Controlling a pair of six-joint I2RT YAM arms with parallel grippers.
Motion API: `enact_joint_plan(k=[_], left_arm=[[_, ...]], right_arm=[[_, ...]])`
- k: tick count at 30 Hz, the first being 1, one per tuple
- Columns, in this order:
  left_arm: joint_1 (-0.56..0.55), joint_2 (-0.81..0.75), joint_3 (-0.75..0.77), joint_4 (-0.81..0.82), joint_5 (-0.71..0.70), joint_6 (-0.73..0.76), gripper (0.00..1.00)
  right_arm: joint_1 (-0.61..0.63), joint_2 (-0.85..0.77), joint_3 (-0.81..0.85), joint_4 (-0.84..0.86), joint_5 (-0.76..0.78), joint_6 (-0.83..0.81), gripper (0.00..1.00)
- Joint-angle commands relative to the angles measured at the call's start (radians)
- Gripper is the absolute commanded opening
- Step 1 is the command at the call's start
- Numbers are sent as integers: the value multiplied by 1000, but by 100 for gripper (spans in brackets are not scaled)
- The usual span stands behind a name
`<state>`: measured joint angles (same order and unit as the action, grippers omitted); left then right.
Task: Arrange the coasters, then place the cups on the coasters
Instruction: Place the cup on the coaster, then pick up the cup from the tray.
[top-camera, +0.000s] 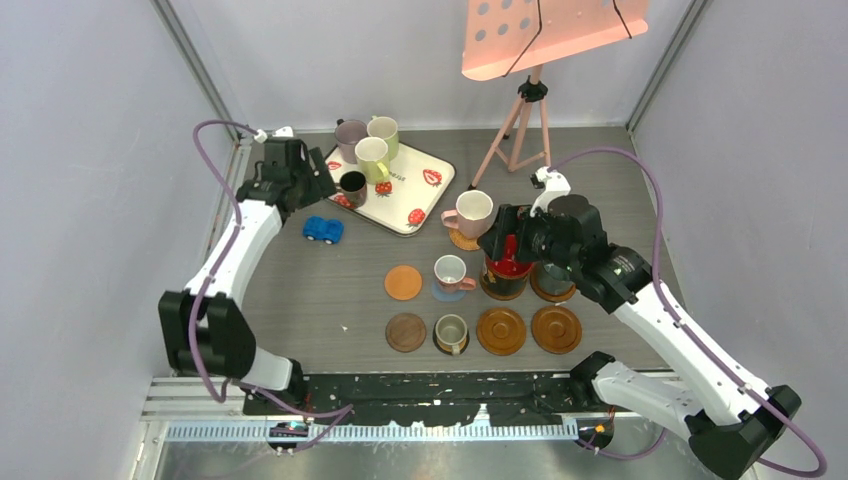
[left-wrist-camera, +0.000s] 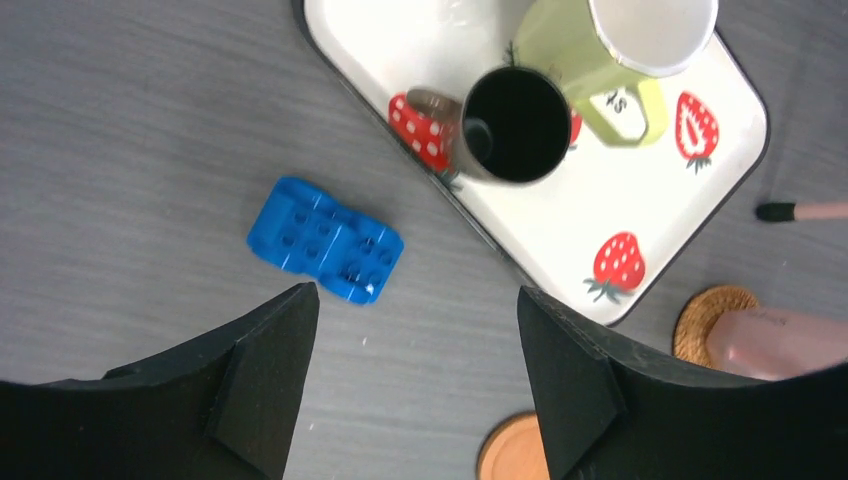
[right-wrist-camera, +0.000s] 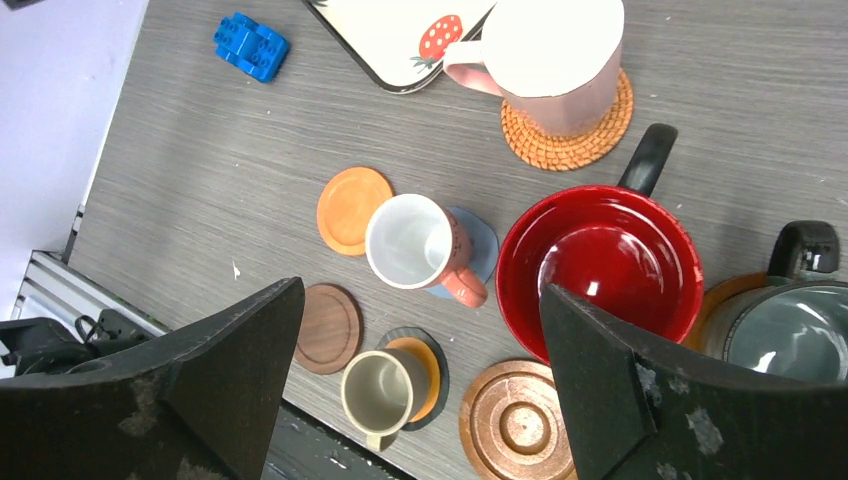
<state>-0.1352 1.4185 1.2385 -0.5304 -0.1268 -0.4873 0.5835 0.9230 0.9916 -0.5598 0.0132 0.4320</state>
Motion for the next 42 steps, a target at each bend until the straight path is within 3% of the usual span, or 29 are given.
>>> enact_joint_plan(k=[1,10,16,21,35,42], left_arm=[[17,135,126,103,71,-37,74],[17,325,228,161,121,-119,58],[17,387,231,165,92,-123,54],[31,472,283,184,177,-123,51],[31,524,328,117,151,-65,28],[31,565,381,43,161,-26,25]], right_arm=[[4,23,-7,49,-49,33,95],[4,76,-10,64,-33,33,95],[4,139,57,34,-30,16,96],[4,162,74,41,-40,14,95],[4,199,66,35,-28,26,95],[4,198,83,25,-40,25,96]])
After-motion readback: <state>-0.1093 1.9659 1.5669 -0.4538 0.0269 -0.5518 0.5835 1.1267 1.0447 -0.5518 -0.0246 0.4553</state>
